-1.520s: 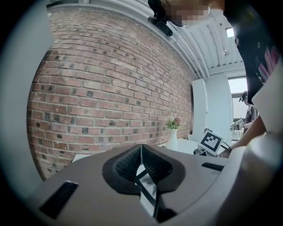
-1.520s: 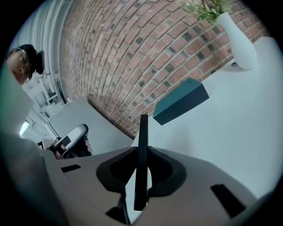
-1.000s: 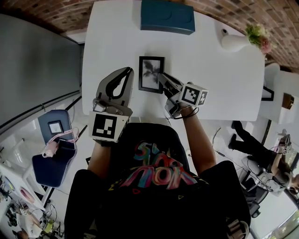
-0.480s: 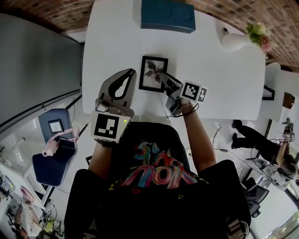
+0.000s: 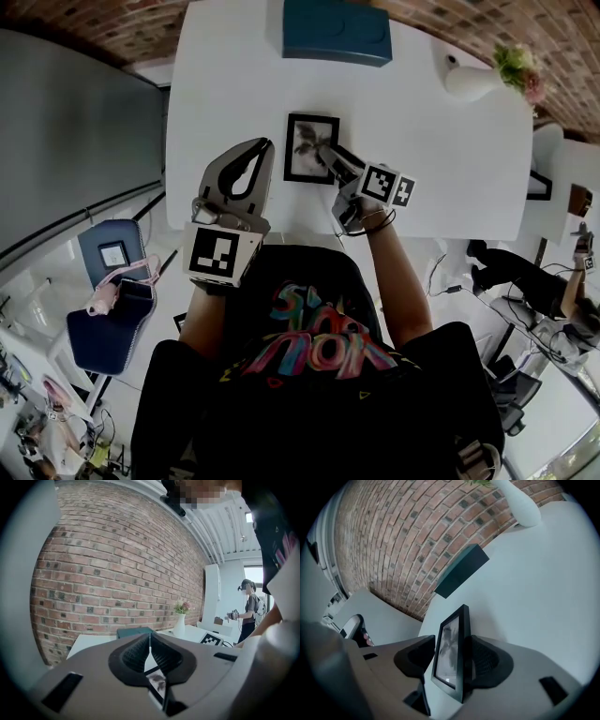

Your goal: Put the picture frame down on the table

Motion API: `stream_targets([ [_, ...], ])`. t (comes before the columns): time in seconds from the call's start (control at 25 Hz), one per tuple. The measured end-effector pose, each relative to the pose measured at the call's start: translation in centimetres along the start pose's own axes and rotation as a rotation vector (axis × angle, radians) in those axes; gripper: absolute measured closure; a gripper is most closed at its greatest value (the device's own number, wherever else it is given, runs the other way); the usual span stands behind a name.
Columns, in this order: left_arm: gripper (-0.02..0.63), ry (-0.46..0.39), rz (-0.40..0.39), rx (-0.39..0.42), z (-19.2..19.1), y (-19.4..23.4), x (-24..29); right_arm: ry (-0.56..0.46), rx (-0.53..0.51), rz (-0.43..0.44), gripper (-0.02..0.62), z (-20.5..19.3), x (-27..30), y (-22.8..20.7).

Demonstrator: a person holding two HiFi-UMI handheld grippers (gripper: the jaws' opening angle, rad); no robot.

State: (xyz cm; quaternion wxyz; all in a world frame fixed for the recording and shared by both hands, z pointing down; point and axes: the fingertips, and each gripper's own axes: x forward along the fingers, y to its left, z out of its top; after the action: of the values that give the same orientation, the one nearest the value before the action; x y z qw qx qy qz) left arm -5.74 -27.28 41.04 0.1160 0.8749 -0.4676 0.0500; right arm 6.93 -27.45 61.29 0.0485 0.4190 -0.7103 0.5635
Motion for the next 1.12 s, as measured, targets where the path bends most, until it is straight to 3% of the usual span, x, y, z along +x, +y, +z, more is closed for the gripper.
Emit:
stream_targets([
  [0.4,0.575,-0.001,0.009,0.001,0.1,0.3,0.0,-0.042,-0.004,-0.072,0.328,0.7,-0.4,-0.7],
  [0.92,0.575,-0.011,0.005,0.006,0.7,0.3,0.2,-0.1,0.072,0.022,0.333,2.3,-1.1,1.0],
  [1.12,0.575,-0.039,-0.002,0.025,2.0,-0.2,-0.5,-0.156,0.017,0.064,0.356,3.7,-2.6,3.6],
])
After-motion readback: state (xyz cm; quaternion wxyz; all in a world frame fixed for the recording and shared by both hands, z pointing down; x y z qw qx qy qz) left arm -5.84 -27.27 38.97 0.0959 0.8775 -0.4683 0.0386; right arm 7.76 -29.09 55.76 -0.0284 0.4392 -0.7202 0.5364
